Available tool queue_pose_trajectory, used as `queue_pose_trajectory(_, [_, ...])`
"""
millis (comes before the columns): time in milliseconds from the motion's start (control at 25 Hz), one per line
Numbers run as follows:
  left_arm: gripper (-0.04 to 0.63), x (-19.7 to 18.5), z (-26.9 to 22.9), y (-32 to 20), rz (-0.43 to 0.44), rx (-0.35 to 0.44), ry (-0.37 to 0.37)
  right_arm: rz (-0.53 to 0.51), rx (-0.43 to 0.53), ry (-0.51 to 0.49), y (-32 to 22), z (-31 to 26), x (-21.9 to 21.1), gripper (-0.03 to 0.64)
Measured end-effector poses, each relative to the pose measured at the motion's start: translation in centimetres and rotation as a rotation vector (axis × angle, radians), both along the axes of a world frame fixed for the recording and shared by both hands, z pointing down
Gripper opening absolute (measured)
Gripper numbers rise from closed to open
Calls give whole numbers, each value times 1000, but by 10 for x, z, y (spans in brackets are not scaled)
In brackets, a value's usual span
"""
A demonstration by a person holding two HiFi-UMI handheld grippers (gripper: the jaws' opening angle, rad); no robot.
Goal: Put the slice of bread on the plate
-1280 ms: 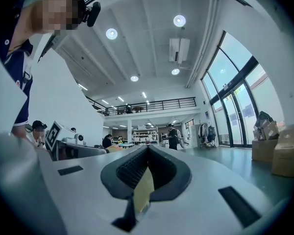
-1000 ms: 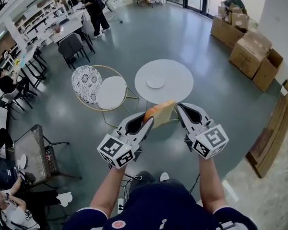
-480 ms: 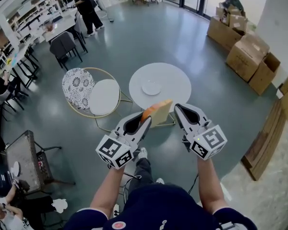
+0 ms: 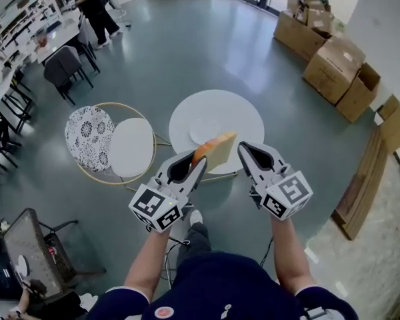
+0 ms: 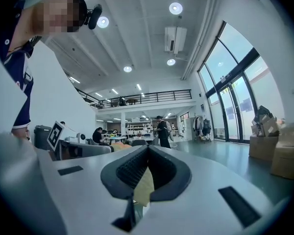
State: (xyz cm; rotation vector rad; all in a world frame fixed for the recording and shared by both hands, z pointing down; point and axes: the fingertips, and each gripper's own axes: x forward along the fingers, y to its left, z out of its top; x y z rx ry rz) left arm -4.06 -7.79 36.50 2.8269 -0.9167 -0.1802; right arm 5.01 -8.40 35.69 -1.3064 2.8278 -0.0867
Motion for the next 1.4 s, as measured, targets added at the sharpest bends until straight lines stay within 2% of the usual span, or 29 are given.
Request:
queue_pose_trajectory(400, [87, -16, -2, -104, 89, -25, 0, 82, -32, -1, -96, 1, -18, 6])
queue_pose_trajectory(600, [87, -19, 5, -139, 103, -56, 16, 105, -55, 4, -127, 8, -18, 6])
queue_pose_trajectory(840, [87, -13, 9, -170, 88, -71, 12, 82, -80, 2, -161, 17, -14, 5])
queue_pose_trajectory(1080, [87, -7, 12, -191, 34, -68, -9, 36, -70, -20, -190, 19, -7, 6])
queue_pose_trajectory(1400, [87, -3, 15, -197, -24, -62, -45, -39, -83, -41, -198, 31, -9, 5])
